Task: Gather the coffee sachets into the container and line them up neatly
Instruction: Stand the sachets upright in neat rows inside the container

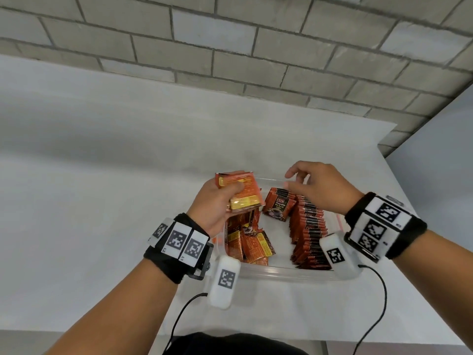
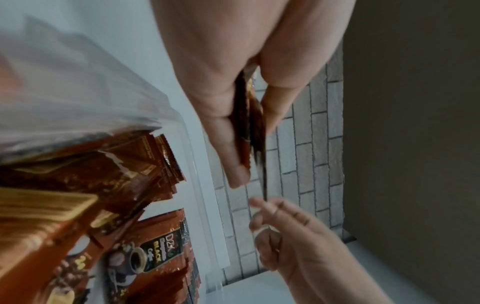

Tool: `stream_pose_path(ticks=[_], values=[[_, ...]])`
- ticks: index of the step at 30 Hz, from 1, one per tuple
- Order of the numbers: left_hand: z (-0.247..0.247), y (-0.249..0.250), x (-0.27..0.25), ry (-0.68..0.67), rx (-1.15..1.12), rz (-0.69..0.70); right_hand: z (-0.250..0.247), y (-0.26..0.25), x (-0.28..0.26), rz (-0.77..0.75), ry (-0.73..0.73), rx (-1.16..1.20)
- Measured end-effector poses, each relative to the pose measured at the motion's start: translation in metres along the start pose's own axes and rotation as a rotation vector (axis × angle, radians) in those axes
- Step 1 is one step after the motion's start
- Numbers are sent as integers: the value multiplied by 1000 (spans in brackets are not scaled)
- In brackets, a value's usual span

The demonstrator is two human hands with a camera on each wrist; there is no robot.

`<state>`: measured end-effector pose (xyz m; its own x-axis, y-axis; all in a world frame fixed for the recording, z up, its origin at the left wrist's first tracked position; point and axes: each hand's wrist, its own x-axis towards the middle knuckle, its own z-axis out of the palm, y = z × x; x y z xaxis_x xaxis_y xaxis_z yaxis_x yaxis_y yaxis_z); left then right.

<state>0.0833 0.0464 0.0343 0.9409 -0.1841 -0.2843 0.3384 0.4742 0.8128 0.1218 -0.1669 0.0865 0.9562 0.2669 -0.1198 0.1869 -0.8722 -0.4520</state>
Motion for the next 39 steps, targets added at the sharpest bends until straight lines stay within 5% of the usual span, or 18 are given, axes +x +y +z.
stream_pose_path(ticks=[13, 18, 23, 26, 31, 39], values=[[26, -3, -7, -161, 160, -7, 6, -20, -31, -85, 45, 508], [25, 0, 3, 41, -129, -82, 13, -17, -38, -223, 365, 414], [29, -1, 2, 1, -95, -58, 27, -7, -39, -318, 292, 332], [28, -2, 4, 16, -93, 17, 25, -2, -40, -186, 191, 355], [30, -1, 5, 7, -75, 71, 32, -3, -41, 133, 25, 710], [26, -1, 3, -33, 12, 55, 19, -7, -33, 126, 48, 840]])
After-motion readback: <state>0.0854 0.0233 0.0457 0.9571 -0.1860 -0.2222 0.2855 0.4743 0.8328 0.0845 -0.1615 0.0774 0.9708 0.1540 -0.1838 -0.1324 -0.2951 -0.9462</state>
